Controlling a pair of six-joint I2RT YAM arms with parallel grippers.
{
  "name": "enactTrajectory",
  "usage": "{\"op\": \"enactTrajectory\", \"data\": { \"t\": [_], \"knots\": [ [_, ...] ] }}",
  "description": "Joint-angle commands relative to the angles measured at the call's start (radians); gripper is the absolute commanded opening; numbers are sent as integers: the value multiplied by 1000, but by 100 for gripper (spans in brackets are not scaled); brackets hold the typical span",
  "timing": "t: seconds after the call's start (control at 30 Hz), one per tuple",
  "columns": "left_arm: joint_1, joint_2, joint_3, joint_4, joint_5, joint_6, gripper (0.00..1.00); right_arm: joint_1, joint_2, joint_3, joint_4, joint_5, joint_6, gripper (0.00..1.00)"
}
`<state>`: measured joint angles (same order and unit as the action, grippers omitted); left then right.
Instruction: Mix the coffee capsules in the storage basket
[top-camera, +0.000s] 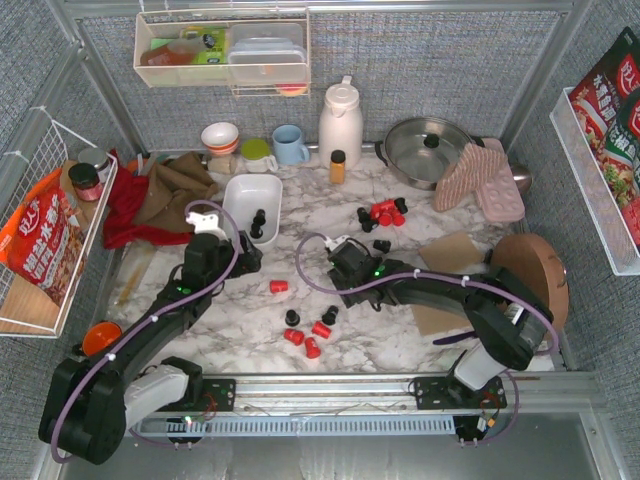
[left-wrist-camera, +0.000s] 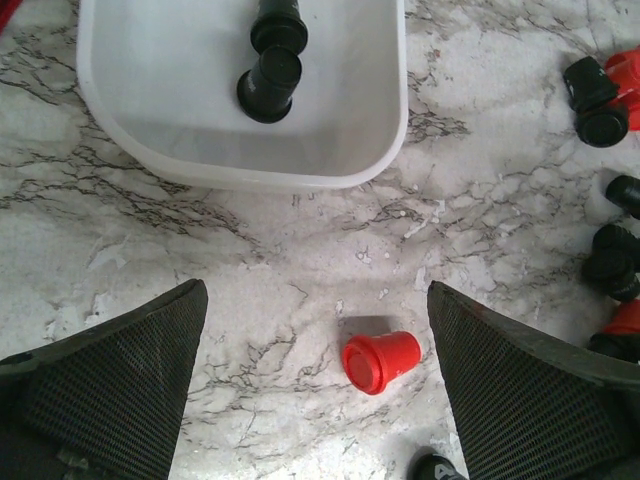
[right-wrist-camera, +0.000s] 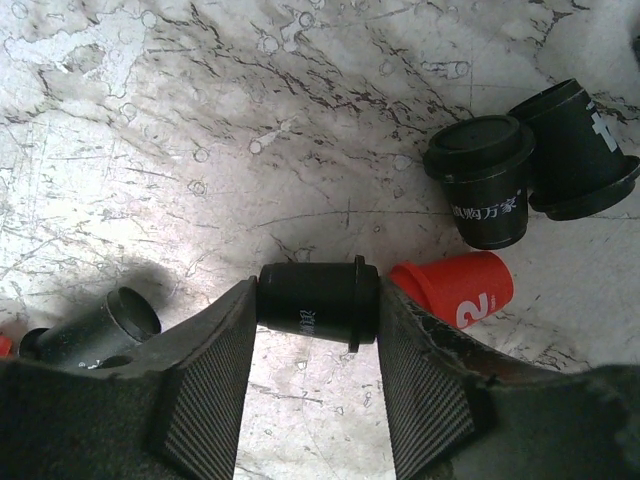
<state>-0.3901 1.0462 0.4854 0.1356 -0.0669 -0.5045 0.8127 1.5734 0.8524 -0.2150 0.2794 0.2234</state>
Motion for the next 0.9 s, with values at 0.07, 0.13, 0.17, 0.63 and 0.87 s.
{"op": "enactTrajectory", "data": {
  "t": [0.07, 0.13, 0.17, 0.63, 0.87],
  "knots": [
    [1, -2, -7, 48, 31, 7, 99, 2, -14, 3, -17, -7, -59, 50],
    [1, 3, -5, 49, 35, 8, 99, 3, -31, -11, 6, -40, -91, 50],
    [1, 6, -4, 51, 38, 8, 99, 3, -47, -23, 28, -63, -116, 50],
    [-39, 28, -8, 243, 396, 72, 88, 15, -380, -385, 855, -457, -665, 50],
    [-96, 54, -40, 416, 604, 85, 80, 14, -384, -444, 1008, -550, -783, 50]
  ]
}}
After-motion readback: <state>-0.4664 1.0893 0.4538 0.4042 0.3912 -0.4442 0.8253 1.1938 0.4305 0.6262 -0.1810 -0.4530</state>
